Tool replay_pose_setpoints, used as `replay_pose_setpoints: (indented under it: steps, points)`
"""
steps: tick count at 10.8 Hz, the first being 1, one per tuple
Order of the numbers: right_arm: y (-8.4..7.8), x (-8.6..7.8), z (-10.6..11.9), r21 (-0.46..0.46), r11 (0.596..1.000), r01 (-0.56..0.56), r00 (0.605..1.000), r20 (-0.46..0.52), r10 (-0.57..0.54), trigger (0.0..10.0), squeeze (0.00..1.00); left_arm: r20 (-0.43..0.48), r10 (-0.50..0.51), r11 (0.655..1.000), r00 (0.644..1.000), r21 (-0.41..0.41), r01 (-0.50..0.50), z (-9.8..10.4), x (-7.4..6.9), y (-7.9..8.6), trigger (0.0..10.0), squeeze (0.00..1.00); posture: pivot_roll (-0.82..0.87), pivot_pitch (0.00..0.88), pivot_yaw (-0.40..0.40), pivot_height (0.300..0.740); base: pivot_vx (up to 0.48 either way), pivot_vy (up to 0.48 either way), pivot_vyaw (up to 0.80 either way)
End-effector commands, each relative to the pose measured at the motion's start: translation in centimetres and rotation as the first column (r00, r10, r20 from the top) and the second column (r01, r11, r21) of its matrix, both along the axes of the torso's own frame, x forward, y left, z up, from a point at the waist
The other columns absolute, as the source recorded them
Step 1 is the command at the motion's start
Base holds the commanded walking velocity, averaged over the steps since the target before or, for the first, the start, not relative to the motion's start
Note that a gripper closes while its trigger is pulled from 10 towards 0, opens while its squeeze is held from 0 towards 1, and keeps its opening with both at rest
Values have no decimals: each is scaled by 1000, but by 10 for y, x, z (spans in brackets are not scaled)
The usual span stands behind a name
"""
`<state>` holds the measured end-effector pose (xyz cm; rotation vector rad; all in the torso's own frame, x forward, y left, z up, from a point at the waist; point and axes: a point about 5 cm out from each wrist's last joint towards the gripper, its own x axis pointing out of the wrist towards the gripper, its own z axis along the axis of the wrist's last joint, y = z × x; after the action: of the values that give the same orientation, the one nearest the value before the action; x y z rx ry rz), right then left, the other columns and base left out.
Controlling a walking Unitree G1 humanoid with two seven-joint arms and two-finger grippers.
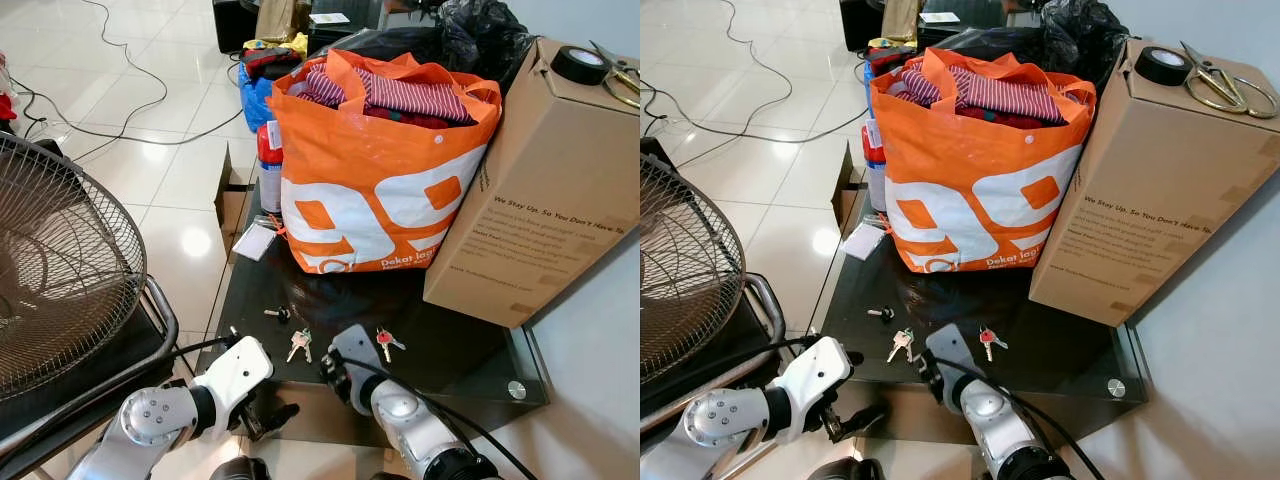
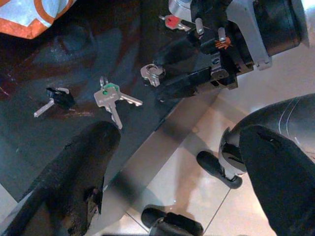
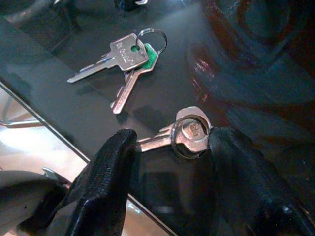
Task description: Hang keys on a hook
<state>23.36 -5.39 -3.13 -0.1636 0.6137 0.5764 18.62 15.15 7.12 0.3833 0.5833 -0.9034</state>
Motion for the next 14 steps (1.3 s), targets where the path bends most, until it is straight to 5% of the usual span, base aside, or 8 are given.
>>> replay_pose_setpoints:
  steps: [1, 6, 7, 8, 9, 10, 14]
  points:
    - [7, 1, 2, 3, 1000, -23, 1000, 1, 23, 10000, 0, 13, -7, 1000, 1000, -2, 7, 5, 1, -1, 10000, 75, -53, 82, -41, 740, 0, 0, 0]
    - [10, -6, -6, -39, 996, -78, 996, -47, 76, 10000, 0, 9, -8, 1000, 1000, -1, 8, 8, -1, -2, 10000, 71, -50, 90, -39, 740, 0, 0, 0]
    - [8, -8, -8, -52, 996, -76, 995, -62, 73, 7333, 0, 8, -9, 1000, 1000, -1, 9, 9, -2, -2, 10000, 71, -50, 90, -39, 740, 0, 0, 0]
    - [7, -9, -9, -55, 996, -73, 995, -70, 69, 3529, 0, 7, -10, 1000, 1000, -1, 10, 9, -2, -3, 10000, 71, -50, 90, -39, 740, 0, 0, 0]
    - [7, -9, -10, -56, 996, -74, 995, -72, 70, 2980, 0, 7, -11, 1000, 1000, -1, 11, 10, -2, -3, 10000, 75, -50, 90, -39, 740, 0, 0, 0]
    - [7, -9, -10, -55, 996, -75, 994, -78, 70, 0, 0, 8, -13, 1000, 1000, -2, 13, 11, -1, -4, 10000, 71, -49, 93, -37, 740, 0, 0, 0]
    - [3, -9, -11, -62, 997, -47, 995, -88, 41, 0, 0, 3, -11, 1000, 1000, -1, 11, 10, -1, -5, 10000, 71, -51, 95, -38, 740, 0, 0, 0]
